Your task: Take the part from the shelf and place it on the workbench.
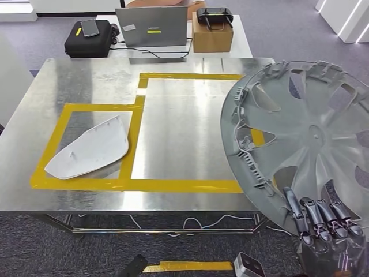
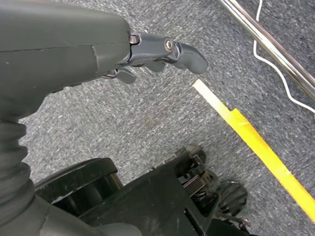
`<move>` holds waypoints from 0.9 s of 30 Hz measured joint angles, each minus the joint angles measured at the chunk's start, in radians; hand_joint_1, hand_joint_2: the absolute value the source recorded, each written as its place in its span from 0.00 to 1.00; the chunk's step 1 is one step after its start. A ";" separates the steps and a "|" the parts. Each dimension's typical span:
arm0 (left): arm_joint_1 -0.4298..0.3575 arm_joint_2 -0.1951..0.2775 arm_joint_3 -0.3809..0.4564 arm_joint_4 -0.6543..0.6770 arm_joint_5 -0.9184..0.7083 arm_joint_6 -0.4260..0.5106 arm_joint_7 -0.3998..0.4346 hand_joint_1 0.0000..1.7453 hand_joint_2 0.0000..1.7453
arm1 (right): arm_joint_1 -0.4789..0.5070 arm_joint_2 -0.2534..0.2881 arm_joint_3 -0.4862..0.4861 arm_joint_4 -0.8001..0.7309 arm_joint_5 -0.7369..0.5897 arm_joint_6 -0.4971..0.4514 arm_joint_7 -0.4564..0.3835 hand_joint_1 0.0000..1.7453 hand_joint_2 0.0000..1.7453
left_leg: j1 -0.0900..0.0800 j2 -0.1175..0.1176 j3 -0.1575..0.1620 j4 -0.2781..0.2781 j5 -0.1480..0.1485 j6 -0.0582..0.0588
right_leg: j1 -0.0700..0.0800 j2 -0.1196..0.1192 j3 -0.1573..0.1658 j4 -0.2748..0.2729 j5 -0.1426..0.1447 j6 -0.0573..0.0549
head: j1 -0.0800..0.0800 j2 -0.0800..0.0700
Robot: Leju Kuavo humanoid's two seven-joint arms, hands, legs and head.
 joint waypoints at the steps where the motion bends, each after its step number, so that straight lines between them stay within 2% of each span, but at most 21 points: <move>1: 0.000 0.000 0.000 0.000 0.000 0.000 0.000 0.00 1.00 | 0.001 0.000 -0.003 0.003 0.000 0.000 0.000 1.00 1.00 | 0.000 0.000 0.000 0.000 0.000 0.000 | 0.000 0.000 0.000 0.000 0.000 0.000 | 0.000 0.000; 11: 0.000 0.000 -0.007 0.000 0.004 0.000 0.003 0.00 1.00 | 0.003 0.002 -0.020 0.026 0.000 0.000 -0.009 1.00 1.00 | 0.003 0.000 0.000 0.000 0.000 0.000 | 0.004 0.000 -0.002 0.003 -0.001 0.000 | 0.000 0.000; 17: 0.000 0.000 -0.014 0.000 0.014 -0.003 0.007 0.00 1.00 | 0.006 0.001 -0.024 0.068 0.000 0.000 0.052 1.00 1.00 | 0.004 0.000 -0.001 0.000 0.001 -0.001 | 0.004 0.000 -0.002 0.003 -0.001 0.000 | 0.000 0.000; 21: 0.000 0.001 -0.026 0.000 0.029 -0.006 0.011 0.00 1.00 | 0.005 -0.027 -0.004 0.123 0.000 0.000 0.176 1.00 1.00 | 0.004 0.000 -0.002 0.000 0.001 -0.001 | 0.004 0.000 -0.002 0.003 -0.001 0.000 | 0.000 0.000; 23: 0.000 0.003 -0.037 0.000 0.044 -0.007 0.015 0.00 1.00 | 0.000 -0.067 0.029 0.161 0.000 0.001 0.296 1.00 1.00 | 0.004 0.000 -0.002 0.000 0.001 -0.001 | 0.004 0.000 -0.002 0.003 -0.001 0.000 | 0.000 0.000; 27: 0.000 0.010 -0.064 0.000 0.054 -0.019 0.014 0.00 1.00 | -0.035 -0.179 0.129 0.259 -0.001 0.017 0.549 1.00 1.00 | 0.003 0.000 -0.002 0.000 0.001 -0.001 | 0.003 0.000 -0.002 0.003 -0.001 0.000 | 0.000 0.000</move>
